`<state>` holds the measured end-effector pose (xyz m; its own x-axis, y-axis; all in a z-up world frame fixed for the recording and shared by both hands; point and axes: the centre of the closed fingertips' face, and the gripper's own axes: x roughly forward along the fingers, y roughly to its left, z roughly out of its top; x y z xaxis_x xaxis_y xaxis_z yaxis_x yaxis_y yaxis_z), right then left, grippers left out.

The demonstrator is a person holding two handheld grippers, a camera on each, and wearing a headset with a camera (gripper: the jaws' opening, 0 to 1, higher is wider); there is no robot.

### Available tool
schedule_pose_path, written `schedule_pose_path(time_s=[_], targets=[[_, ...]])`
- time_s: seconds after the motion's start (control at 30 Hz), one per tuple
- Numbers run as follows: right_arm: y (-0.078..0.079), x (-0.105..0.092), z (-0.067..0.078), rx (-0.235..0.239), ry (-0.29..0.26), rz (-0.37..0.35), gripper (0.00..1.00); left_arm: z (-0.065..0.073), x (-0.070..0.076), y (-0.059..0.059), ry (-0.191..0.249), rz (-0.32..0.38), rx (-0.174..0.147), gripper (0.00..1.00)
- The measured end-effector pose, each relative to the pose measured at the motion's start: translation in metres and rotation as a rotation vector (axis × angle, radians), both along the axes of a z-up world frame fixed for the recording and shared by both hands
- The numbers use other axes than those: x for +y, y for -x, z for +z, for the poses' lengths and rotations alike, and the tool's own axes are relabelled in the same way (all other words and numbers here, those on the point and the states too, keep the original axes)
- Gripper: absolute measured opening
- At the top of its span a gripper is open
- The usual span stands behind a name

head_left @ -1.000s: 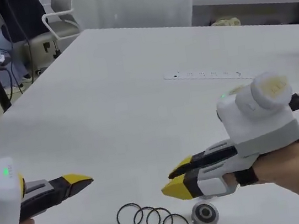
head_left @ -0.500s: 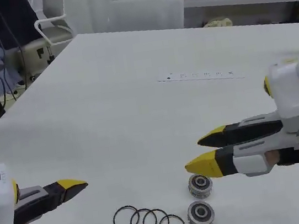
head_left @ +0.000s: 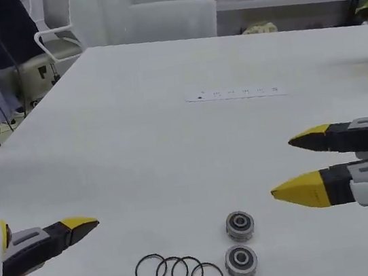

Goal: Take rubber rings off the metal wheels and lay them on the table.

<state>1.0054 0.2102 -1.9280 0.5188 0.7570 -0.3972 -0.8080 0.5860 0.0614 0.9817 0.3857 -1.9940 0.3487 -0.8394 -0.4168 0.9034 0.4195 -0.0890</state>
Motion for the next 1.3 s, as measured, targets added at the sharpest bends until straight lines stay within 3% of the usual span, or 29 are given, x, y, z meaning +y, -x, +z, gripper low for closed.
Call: schedule_pose_path(time_s=[0.27,0.6,0.63,0.77,0.93,1.03,1.17,1.3], targets=[[0.009,-0.023,0.0,-0.04,0.003,-0.049,0.73,0.009,0.002,0.0,0.013,0.011,-0.009,0.99],[0.017,-0.048,-0.005,-0.053,-0.032,-0.134,0.84,0.021,-0.002,0.005,0.045,0.014,-0.02,0.99],[0.02,-0.059,-0.009,-0.049,-0.038,-0.171,0.84,0.022,-0.002,0.005,0.047,0.017,-0.022,0.99],[0.025,-0.069,-0.015,-0.037,-0.041,-0.213,0.87,0.023,-0.001,0.005,0.047,0.027,-0.027,0.99],[0.035,-0.081,-0.032,0.014,-0.009,-0.259,0.88,0.021,0.0,0.005,0.031,0.039,-0.029,0.99],[0.042,-0.085,-0.044,0.071,0.011,-0.275,0.9,0.019,-0.001,0.005,0.014,0.039,-0.032,0.98],[0.049,-0.085,-0.054,0.09,0.042,-0.278,0.91,0.018,-0.001,0.005,-0.003,0.04,-0.043,0.98],[0.054,-0.085,-0.06,0.112,0.055,-0.283,0.92,0.019,0.002,0.001,0.01,0.061,-0.041,0.97]])
